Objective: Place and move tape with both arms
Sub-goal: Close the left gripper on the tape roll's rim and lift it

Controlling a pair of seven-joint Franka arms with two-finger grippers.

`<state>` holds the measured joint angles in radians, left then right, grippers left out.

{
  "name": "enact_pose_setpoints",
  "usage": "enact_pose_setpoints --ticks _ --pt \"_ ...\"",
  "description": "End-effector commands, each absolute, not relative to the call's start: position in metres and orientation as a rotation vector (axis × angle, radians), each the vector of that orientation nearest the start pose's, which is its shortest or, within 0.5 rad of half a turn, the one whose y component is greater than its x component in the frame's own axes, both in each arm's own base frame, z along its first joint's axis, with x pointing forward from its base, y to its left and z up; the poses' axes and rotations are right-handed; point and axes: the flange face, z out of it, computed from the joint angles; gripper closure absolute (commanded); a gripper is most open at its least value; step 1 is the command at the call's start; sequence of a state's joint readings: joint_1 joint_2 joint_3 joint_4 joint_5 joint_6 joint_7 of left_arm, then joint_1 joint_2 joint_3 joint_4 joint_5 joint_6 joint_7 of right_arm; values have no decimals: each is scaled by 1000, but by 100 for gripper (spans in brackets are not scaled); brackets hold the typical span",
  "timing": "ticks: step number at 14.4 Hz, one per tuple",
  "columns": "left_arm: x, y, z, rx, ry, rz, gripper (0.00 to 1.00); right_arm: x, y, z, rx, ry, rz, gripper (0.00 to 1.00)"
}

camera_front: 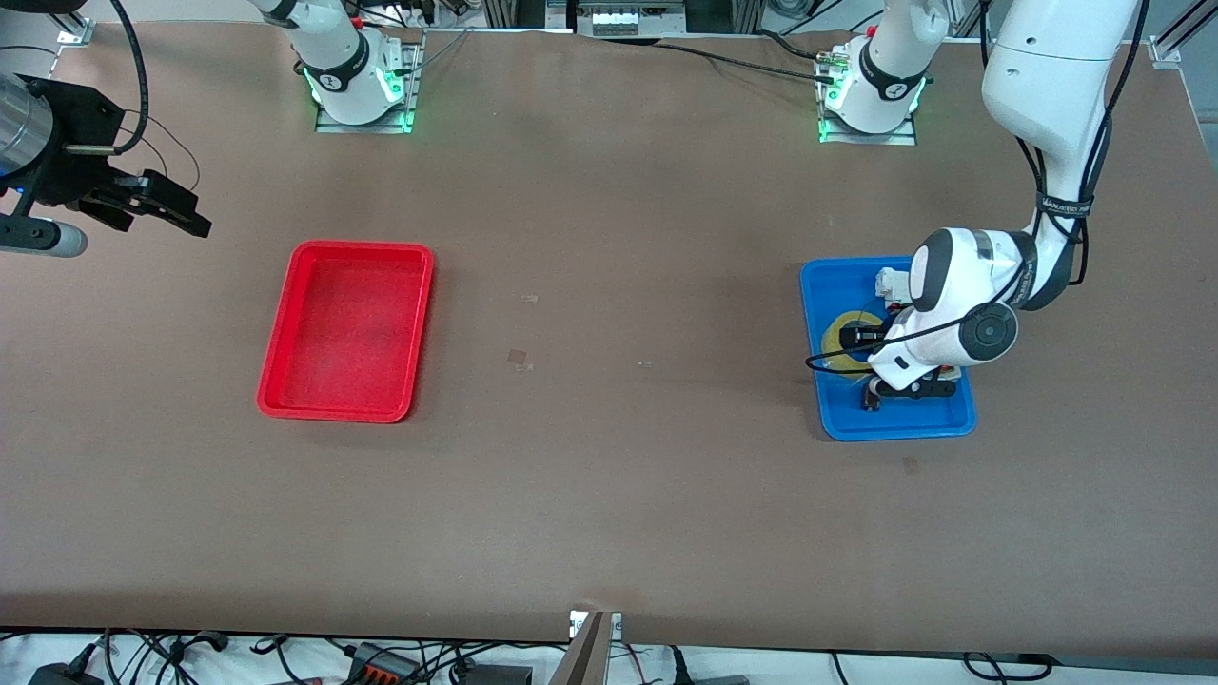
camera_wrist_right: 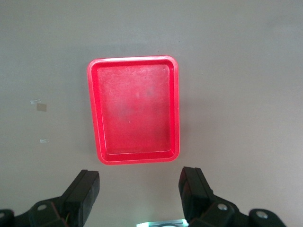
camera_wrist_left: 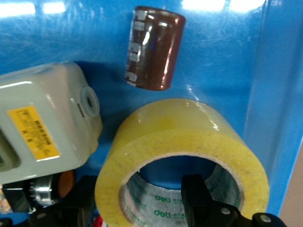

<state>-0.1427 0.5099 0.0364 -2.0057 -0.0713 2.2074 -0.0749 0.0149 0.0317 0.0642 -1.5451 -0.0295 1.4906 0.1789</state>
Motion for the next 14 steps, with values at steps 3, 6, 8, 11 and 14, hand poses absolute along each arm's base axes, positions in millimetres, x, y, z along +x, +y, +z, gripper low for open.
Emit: enact_pose_setpoints --ticks 3,6,8,11,14 --pt "571 -68 178 -3116 -21 464 44 555 35 615 -3164 144 117 1" --pt "571 -67 180 -3118 -7 469 78 555 35 615 -3164 147 115 1" --pt "570 -65 182 -3118 -9 474 83 555 35 616 -3164 144 105 1" --pt "579 -60 202 -3119 -18 499 83 555 35 616 -3164 144 105 1" --pt "595 -58 236 -3122 -24 527 83 556 35 616 -3167 145 102 1"
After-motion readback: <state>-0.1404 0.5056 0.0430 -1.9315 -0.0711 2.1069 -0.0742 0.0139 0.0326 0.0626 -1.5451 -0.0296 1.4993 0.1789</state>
